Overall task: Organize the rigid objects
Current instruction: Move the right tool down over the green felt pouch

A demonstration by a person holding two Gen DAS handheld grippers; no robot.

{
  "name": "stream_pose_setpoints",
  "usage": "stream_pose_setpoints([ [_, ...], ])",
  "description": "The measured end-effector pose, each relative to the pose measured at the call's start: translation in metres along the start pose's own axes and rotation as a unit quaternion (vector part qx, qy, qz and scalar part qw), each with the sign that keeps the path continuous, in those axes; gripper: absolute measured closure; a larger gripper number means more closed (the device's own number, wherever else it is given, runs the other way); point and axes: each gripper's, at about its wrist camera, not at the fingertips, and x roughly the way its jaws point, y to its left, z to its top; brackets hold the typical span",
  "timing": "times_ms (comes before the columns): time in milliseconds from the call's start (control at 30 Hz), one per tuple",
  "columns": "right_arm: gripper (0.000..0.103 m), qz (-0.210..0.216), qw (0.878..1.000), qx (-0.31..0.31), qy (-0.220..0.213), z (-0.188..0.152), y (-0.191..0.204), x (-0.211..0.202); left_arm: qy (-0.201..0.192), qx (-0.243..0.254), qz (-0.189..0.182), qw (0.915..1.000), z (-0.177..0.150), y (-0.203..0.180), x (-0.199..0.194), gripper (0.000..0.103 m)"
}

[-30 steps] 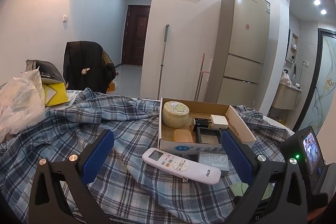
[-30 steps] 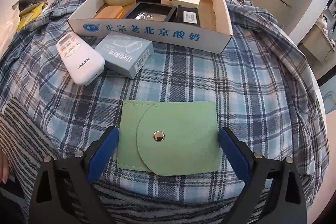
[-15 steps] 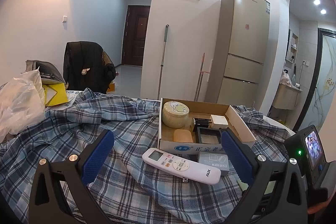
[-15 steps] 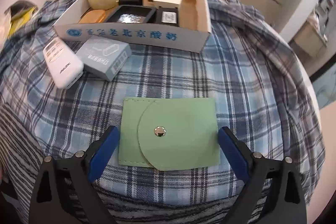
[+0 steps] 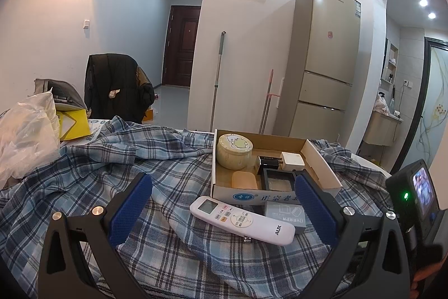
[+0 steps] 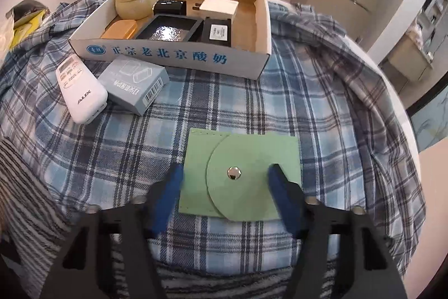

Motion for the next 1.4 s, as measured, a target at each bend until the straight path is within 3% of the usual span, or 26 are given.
stream_pose_setpoints([
  [233,0.042,0.059,0.998,0.015,-0.001,0.012,-0.032,-0.008,0.002,0.001,-0.003,1.0,0.0,0.0,0.0,0.0],
  [300,0.042,0.04,0.999,0.008,-0.005,0.013,-0.041,-0.01,0.017,0.01,-0.025,0.9995,-0.001,-0.004,0.001,0.0],
  [333,0.042,0.03,0.999,0.012,-0.009,0.013,-0.048,-0.01,0.041,0.025,-0.059,0.9971,-0.003,-0.01,0.004,0.0],
  [400,0.044,0.031,0.999,0.026,-0.007,0.014,-0.058,-0.008,0.082,0.057,-0.085,0.9914,-0.006,-0.025,0.009,0.001],
  [467,0.085,0.047,0.998,0.042,-0.003,0.017,-0.07,-0.004,0.119,0.099,-0.068,0.9856,-0.016,-0.044,0.014,0.017],
  [533,0.087,0.064,0.997,0.051,-0.002,0.019,-0.078,-0.002,0.164,0.14,-0.065,0.9744,-0.027,-0.063,0.024,0.056],
  [567,0.087,0.065,0.997,0.051,-0.007,0.018,-0.08,-0.002,0.188,0.152,-0.074,0.9675,-0.033,-0.071,0.029,0.066],
  [600,0.087,0.058,0.997,0.049,-0.007,0.017,-0.082,-0.003,0.208,0.16,-0.086,0.9612,-0.037,-0.077,0.033,0.075],
  [700,0.087,0.046,0.998,0.032,0.001,0.007,-0.087,-0.006,0.252,0.18,-0.118,0.9432,-0.047,-0.098,0.038,0.087],
  [933,0.087,0.051,0.999,0.012,0.01,-0.009,-0.093,-0.002,0.334,0.224,-0.15,0.903,-0.068,-0.152,0.05,0.087],
  [1133,0.087,0.074,0.997,0.009,0.004,-0.006,-0.088,0.005,0.364,0.215,-0.164,0.8911,-0.076,-0.167,0.056,0.087],
  [1233,0.087,0.074,0.997,0.01,-0.019,0.005,-0.089,0.0,0.376,0.222,-0.171,0.8832,-0.076,-0.176,0.06,0.087],
  [1400,0.087,0.07,0.997,-0.003,-0.026,0.033,-0.089,0.004,0.372,0.232,-0.156,0.885,-0.074,-0.187,0.072,0.087],
])
